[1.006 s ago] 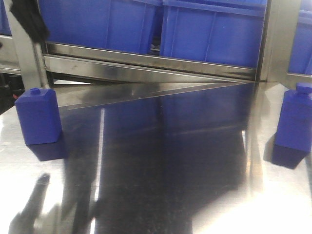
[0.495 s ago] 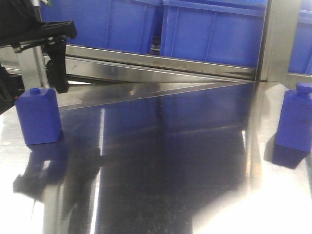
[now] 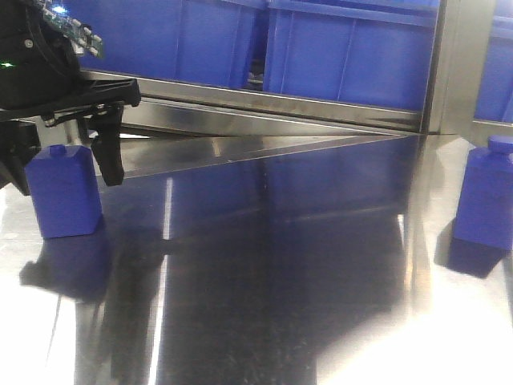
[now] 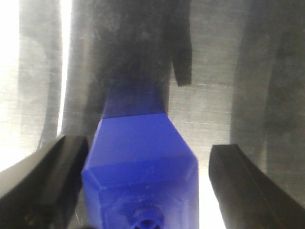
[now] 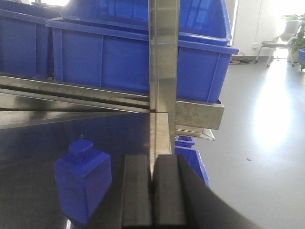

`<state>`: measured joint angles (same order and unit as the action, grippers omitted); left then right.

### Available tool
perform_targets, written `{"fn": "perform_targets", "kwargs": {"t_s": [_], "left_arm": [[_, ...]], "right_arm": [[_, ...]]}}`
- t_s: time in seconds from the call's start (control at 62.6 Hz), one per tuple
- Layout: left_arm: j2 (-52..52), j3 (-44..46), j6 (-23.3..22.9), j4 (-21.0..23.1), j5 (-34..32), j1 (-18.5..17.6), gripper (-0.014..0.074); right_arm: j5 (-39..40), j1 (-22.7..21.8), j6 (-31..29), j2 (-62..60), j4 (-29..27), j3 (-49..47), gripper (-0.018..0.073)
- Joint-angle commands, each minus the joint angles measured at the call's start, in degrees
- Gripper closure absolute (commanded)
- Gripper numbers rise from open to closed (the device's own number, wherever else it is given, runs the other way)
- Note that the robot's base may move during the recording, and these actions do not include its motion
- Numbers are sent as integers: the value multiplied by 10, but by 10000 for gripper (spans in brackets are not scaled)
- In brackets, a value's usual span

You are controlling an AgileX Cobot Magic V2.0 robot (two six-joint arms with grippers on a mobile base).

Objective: Pick and sort blue part to right shelf
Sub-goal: 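Lower the left gripper onto the nearby blue part and close it, then lift the blue part off the table with the left gripper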

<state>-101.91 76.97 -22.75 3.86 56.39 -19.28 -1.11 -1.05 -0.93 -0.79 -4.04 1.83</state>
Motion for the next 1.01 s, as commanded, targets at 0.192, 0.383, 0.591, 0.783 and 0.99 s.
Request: {"fn": "perform_targets", "kwargs": {"t_s": [0.192,0.383,0.591,0.783,0.99], "left_arm": [[24,18,-6,1,-12,-5,274],[26,18,6,1,-5,-5,278],[40,29,83,34,3,-5,277],[110,28,151,51,-49,-15,278],[206,-4,197,48,-95,-15,278]], "right_arm": [[53,2,0,-10,3,-13,503],[53,2,0,-10,3,-13,503],[53,2,0,-10,3,-13,503],[53,2,0,-10,3,-13,503],[52,2,0,-10,3,-13,503]]}}
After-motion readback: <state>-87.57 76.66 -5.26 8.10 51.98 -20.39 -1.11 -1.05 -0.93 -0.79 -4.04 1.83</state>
